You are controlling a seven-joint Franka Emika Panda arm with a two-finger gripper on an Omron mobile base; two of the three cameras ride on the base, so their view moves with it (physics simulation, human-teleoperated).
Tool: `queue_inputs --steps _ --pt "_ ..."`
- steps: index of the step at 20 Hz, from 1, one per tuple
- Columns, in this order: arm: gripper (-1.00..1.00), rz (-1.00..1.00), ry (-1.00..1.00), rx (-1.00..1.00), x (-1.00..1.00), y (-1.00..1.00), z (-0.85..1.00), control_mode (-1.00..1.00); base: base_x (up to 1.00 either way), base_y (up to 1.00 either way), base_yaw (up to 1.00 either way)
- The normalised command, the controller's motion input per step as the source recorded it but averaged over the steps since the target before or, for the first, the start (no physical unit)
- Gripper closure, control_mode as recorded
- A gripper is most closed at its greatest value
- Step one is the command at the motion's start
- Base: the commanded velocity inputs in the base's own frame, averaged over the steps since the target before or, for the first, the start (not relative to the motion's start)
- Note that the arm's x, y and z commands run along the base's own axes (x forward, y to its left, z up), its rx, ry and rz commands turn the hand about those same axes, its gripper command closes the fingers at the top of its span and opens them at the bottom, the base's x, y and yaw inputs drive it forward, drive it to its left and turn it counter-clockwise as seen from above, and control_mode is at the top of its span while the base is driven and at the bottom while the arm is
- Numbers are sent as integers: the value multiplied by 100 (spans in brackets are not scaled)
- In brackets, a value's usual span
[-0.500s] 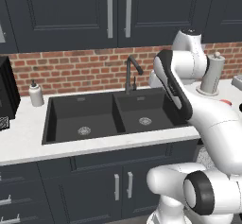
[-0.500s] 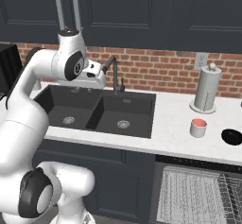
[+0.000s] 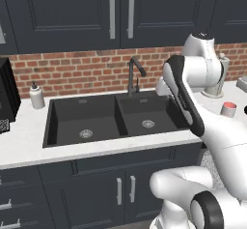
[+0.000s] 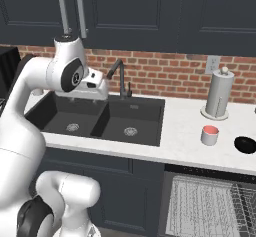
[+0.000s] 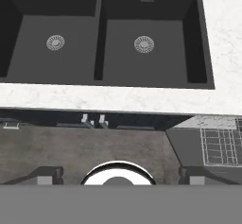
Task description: Pick up the cup and bowl from the counter, place them in the dishwasher, and close the dishwasher door.
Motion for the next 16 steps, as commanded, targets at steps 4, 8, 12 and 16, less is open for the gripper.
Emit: queue_inputs --steps 4,8,12,16 --pt "-100 0 9 0 -63 0 -29 -100 0 0 0" --pt "-100 0 10 -1 -52 1 -30 -100 0 0 0" --pt "-100 0 4 0 -13 5 -7 -100 0 0 0" --pt "-100 0 0 0 -15 0 -11 100 0 1 0"
